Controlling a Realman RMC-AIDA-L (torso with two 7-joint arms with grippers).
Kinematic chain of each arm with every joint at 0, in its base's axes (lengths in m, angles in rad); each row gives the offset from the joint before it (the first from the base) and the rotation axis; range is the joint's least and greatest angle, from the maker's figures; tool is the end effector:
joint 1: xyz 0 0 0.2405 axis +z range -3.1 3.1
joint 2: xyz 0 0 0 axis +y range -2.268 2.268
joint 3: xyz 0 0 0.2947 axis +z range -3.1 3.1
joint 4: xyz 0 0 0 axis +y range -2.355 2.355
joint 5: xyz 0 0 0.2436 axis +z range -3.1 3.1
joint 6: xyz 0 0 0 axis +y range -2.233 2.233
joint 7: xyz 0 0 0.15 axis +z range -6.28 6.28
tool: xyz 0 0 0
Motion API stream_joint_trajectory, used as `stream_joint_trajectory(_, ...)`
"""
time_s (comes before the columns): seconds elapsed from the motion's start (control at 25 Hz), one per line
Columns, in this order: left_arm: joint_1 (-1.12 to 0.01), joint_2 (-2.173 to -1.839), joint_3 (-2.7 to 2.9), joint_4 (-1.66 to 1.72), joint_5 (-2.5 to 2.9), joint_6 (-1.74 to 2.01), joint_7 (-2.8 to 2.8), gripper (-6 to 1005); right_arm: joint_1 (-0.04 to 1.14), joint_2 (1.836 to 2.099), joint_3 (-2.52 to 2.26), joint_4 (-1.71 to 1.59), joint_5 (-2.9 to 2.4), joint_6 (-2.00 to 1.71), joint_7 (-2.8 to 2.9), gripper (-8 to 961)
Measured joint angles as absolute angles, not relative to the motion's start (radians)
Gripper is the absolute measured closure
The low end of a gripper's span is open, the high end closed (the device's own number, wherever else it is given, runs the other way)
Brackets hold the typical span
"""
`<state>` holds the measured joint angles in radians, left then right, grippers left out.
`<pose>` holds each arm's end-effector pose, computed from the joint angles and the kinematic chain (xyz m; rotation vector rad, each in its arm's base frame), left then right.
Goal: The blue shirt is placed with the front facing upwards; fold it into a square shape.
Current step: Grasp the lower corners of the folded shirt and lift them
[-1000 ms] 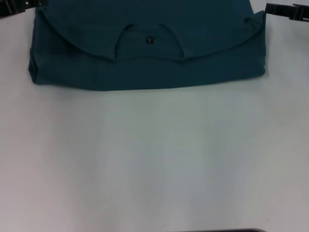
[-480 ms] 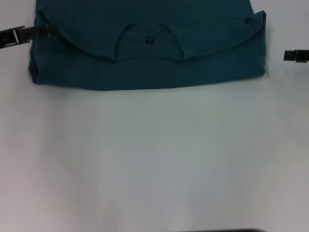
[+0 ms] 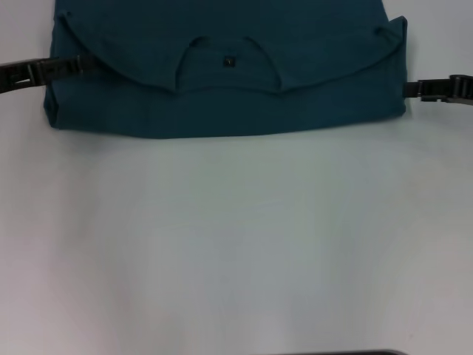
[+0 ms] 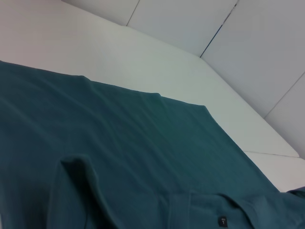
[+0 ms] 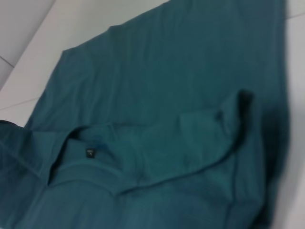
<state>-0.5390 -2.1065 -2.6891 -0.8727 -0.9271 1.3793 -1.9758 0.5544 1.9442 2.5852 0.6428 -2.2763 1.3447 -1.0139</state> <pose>-0.3453 0.4072 0.0392 -2.2048 -1.2934 -0.6196 0.3846 0.4054 0.0480 -2.1722 1.5724 0.4346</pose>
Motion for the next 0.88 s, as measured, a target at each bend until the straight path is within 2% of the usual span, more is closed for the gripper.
stream_joint_trajectory(0.88,-0.537,-2.103,-2.688,-0.873,-0.918,1.364,-1.961,139,0.608,1.984,2.548,0.549,-2.278,1.203,-1.017,357)
